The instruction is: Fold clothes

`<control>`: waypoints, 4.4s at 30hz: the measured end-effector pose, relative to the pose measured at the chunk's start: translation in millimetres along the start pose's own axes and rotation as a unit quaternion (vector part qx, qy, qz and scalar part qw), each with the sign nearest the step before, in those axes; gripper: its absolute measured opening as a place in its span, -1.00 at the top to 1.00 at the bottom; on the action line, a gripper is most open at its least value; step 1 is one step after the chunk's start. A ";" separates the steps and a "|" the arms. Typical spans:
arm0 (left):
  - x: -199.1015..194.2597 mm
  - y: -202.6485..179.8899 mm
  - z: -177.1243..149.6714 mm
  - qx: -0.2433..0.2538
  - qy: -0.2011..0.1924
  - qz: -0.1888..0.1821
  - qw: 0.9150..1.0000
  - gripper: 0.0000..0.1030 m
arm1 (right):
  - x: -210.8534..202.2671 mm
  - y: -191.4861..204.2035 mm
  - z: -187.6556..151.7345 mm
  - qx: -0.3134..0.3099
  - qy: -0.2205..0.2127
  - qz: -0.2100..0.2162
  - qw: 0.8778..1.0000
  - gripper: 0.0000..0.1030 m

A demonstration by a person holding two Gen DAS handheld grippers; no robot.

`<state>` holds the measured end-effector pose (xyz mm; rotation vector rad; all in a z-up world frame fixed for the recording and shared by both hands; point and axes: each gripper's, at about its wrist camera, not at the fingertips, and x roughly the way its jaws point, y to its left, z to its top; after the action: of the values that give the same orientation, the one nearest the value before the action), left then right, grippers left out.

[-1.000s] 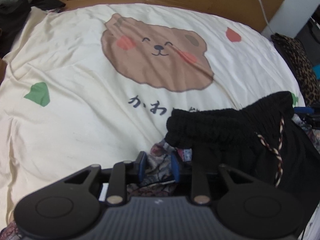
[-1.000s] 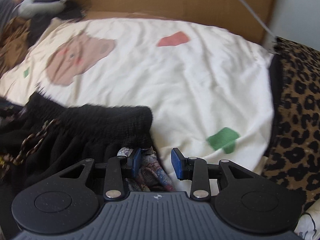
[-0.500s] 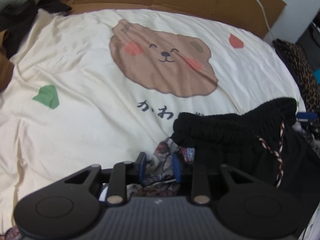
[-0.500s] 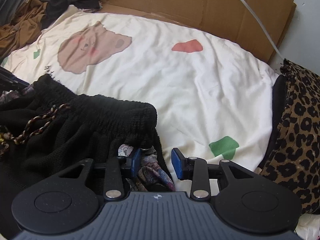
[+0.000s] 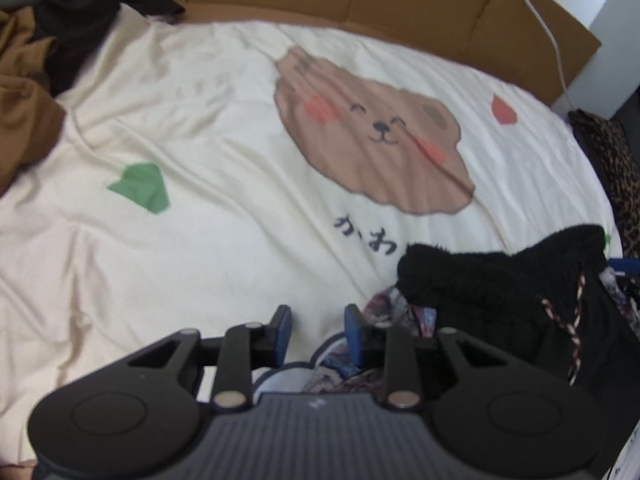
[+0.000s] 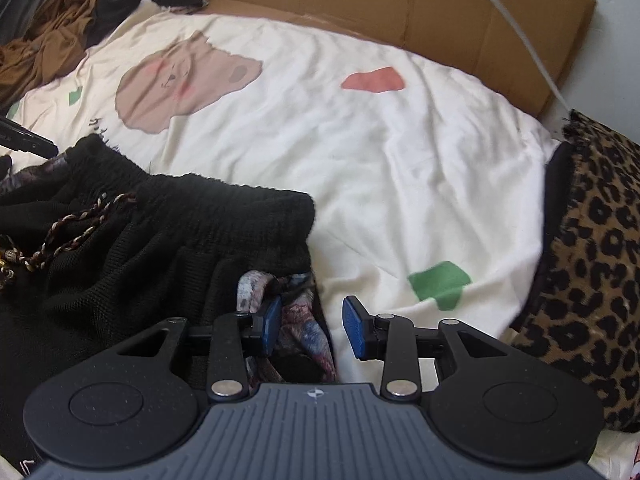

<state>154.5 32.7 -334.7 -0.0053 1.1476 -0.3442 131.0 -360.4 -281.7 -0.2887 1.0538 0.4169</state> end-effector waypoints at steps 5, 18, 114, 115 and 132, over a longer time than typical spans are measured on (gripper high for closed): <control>0.7 -13.9 -5.0 0.031 -0.004 -0.003 1.000 0.32 | 7.3 2.9 2.2 -0.007 0.010 -0.002 1.000 0.20; -10.2 -10.9 -8.0 0.021 -0.014 -0.033 0.999 0.33 | 1.3 -1.0 3.5 -0.001 0.013 -0.004 1.000 0.15; 27.7 7.9 55.0 0.013 -0.031 -0.065 0.997 0.05 | 50.3 -38.7 67.4 0.092 -0.023 0.073 0.993 -0.05; 30.3 6.9 54.0 0.013 -0.027 -0.068 0.997 0.05 | 53.5 -35.5 66.9 0.084 -0.018 0.070 0.994 -0.05; -20.1 -28.6 50.8 0.158 -0.071 -0.003 0.985 0.79 | 23.4 2.1 87.5 -0.057 -0.074 -0.027 0.995 0.77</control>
<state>184.9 2.3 -290.5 0.2409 0.9427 -0.5209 207.9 -317.0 -261.5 -0.3822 0.8776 0.4442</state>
